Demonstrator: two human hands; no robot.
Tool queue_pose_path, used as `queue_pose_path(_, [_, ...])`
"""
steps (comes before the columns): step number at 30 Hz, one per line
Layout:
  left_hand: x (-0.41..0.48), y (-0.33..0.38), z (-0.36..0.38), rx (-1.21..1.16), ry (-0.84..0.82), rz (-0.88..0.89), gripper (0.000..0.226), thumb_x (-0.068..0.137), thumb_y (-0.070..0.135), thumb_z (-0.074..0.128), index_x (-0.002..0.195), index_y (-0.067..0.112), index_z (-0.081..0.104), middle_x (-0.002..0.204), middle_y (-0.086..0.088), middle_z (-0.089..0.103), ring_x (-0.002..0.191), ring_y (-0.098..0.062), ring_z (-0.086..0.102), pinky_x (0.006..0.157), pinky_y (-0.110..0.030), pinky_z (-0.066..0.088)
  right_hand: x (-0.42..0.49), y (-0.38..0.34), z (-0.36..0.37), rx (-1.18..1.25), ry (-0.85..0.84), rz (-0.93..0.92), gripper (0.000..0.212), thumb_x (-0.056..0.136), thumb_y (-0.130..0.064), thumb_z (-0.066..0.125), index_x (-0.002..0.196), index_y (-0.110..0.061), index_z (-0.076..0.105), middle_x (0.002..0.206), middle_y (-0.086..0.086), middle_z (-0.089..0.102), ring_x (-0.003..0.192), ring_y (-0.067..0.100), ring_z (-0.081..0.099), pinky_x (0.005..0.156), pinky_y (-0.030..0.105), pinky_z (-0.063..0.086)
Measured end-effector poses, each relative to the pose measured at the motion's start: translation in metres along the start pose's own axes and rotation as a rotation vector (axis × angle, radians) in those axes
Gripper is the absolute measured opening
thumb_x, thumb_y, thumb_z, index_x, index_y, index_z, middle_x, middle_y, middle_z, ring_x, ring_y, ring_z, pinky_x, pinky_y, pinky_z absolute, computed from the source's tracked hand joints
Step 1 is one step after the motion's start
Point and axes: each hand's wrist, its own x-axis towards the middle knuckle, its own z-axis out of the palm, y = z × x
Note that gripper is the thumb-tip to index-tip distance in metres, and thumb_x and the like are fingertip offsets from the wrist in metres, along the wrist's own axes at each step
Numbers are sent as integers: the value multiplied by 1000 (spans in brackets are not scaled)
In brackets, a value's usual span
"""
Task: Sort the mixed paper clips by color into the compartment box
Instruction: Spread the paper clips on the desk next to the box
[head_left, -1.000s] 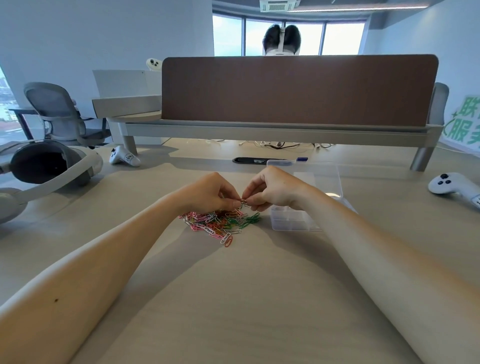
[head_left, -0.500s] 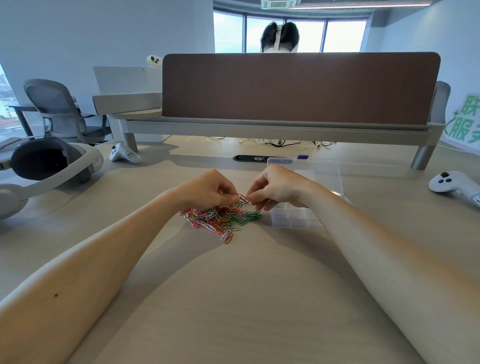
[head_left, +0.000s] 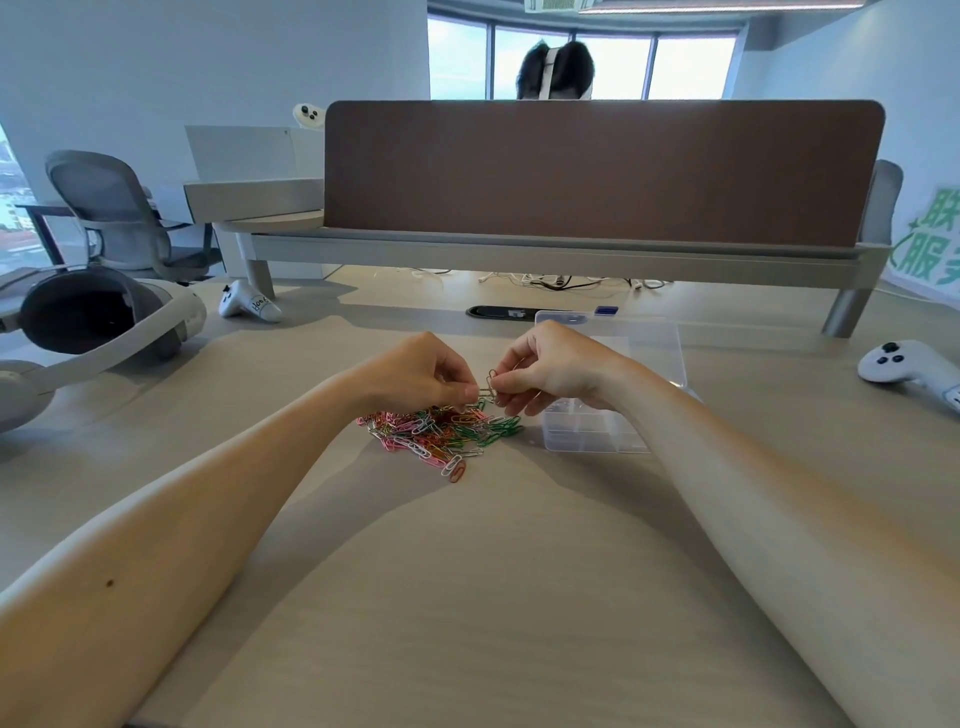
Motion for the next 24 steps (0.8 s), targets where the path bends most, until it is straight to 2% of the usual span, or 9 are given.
queue_pose_path(8, [0,-1,1,-18,25,-17,9,87,20,69,91,16,75,76,10,71,63,5,61,58,-7,44,-2,1,-4,97,-24,0,1,92,-5,62,93,-5,63,85,14,75,74,24,73,61,27,57])
queue_pose_path(12, [-1,2,2,-41,21,1,12,87,22,68,94,15,76,81,6,73,71,-5,66,64,-13,51,-1,0,-3,104,-41,-6,4,90,-3,63,94,-4,63,88,17,74,78,27,74,69,32,60])
queue_pose_path(16, [-1,3,3,-54,10,4,15,86,24,69,94,14,76,81,5,74,73,-9,68,71,-19,56,1,-1,-1,117,-33,-11,6,89,-1,65,91,-6,62,87,17,74,78,28,74,68,33,60])
queue_pose_path(20, [0,0,3,27,17,-3,13,85,25,70,95,18,76,83,9,73,72,-3,66,69,-11,52,4,2,0,-81,126,-41,3,91,-10,65,89,-11,65,81,7,74,66,16,71,56,24,52])
queue_pose_path(22, [1,-2,4,83,-10,-14,13,84,27,71,94,20,76,83,10,73,71,-2,64,65,-8,48,6,6,1,-250,185,-83,2,89,-12,68,90,-12,70,79,2,73,61,10,68,59,22,51])
queue_pose_path(24, [1,-2,5,140,-39,-28,13,83,29,72,93,21,77,83,10,72,73,-4,62,64,-10,43,9,11,3,-395,201,-124,11,86,-14,71,97,-11,73,86,0,72,68,8,66,67,21,51])
